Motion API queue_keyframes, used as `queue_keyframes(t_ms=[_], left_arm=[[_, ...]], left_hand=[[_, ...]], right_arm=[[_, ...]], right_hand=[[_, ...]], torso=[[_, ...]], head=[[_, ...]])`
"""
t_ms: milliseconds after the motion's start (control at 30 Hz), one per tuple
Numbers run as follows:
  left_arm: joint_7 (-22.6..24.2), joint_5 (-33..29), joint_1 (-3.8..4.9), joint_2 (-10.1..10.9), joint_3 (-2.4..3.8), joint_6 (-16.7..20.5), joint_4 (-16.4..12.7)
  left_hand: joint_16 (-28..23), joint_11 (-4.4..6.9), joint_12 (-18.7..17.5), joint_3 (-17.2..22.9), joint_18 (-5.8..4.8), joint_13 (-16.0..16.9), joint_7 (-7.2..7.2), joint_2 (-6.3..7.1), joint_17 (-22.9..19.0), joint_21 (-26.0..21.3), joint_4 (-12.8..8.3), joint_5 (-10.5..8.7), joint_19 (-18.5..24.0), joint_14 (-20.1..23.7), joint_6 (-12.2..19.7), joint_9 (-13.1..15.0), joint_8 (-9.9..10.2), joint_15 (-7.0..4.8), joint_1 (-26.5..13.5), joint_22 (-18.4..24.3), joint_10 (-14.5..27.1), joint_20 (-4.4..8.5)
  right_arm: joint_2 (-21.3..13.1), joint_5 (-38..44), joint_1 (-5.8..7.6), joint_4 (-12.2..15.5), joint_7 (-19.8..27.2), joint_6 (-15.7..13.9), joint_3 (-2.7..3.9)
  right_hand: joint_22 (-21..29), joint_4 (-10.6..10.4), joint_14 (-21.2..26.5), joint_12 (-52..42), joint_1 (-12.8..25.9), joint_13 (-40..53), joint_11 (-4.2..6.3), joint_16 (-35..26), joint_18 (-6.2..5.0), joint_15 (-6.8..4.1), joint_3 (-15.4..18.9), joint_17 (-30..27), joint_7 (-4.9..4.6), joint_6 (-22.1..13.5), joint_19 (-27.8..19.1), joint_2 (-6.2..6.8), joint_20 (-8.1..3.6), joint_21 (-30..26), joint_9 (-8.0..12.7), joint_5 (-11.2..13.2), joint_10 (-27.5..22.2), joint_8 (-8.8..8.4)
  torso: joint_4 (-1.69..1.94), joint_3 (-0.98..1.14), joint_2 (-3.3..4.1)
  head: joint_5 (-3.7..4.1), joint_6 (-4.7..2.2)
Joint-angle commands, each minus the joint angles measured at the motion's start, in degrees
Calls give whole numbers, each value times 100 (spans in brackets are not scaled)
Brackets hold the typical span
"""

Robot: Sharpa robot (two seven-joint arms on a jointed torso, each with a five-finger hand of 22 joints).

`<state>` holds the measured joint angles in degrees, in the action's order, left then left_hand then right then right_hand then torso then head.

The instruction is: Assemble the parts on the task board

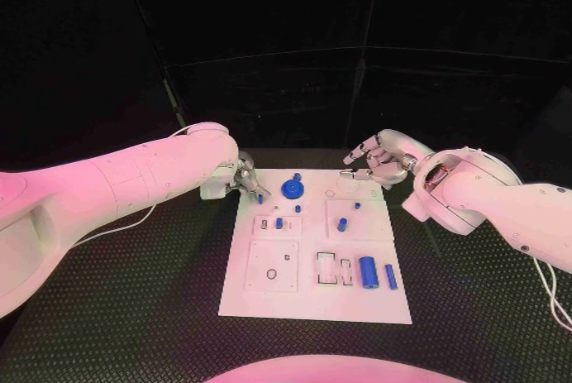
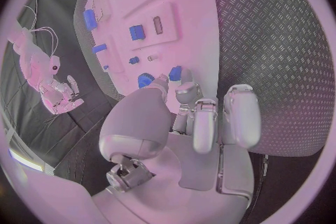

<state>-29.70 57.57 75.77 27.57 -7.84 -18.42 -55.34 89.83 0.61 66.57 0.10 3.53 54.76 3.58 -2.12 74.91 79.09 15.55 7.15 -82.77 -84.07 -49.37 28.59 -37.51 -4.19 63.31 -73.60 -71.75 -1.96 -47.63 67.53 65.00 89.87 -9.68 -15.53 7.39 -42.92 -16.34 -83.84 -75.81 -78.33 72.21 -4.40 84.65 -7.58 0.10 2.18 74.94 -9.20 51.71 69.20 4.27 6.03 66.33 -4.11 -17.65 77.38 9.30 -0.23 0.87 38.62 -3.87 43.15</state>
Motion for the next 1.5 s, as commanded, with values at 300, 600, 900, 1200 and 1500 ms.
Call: queue_keyframes(t_ms=[300,600,900,1200,1500], left_arm=[[24,72,6,-28,3,-15,17],[35,47,6,-40,4,-17,30],[30,-218,6,-37,4,-61,45],[33,-349,4,40,5,26,-24],[74,-425,4,347,11,438,-421]], left_hand=[[17,-19,42,2,4,-8,11,-86,1509,23,-103,-7,-17,-593,-61,-34,28,23,216,-11,24,-39],[17,-8,44,116,6,-23,0,-245,1509,17,-285,1,-15,-593,-69,-80,36,15,504,-13,27,-34],[17,26,-45,1100,9,-98,-23,-518,1509,0,-1023,44,-6,-593,53,-171,114,-25,1385,-5,103,11],[17,-1,-77,2177,12,-163,16,-180,1509,-13,-1307,19,-2,-593,52,-177,20,21,1015,-13,73,-25],[17,0,-64,2730,13,-177,6,1,1509,-27,-1429,8,1,-593,53,-140,-97,12,731,-10,29,-29]], right_arm=[[8,-10,10,3,37,-20,3],[8,-10,10,4,37,-22,3],[8,-10,10,-10,36,-14,3],[7,-10,10,-15,41,-10,3],[-3,-10,9,-30,51,-10,3]], right_hand=[[1,6,-372,30,-23,0,24,-26,-66,-38,27,418,7,-42,-7,-64,-26,-35,6,-42,-10,33],[-3,2,-373,30,-24,0,25,-25,-65,-39,29,422,7,-41,-4,-78,-26,-34,6,-50,-10,35],[28,-21,-372,31,7,-3,23,-31,-69,-39,56,413,6,-42,-13,-123,-27,-53,6,-65,-12,43],[25,-23,-372,30,13,-3,23,-31,-68,-38,63,413,6,-43,-11,-128,-27,-52,6,-66,-12,44],[21,-26,-372,28,26,-1,23,-31,-68,-38,74,414,6,-44,-8,-137,-27,-51,6,-68,-10,47]], torso=[[0,3,-4],[-5,2,1],[-1,2,-1],[3,2,-3],[11,3,-7]], head=[[-19,19],[-54,28],[-69,42],[-70,51],[-68,45]])
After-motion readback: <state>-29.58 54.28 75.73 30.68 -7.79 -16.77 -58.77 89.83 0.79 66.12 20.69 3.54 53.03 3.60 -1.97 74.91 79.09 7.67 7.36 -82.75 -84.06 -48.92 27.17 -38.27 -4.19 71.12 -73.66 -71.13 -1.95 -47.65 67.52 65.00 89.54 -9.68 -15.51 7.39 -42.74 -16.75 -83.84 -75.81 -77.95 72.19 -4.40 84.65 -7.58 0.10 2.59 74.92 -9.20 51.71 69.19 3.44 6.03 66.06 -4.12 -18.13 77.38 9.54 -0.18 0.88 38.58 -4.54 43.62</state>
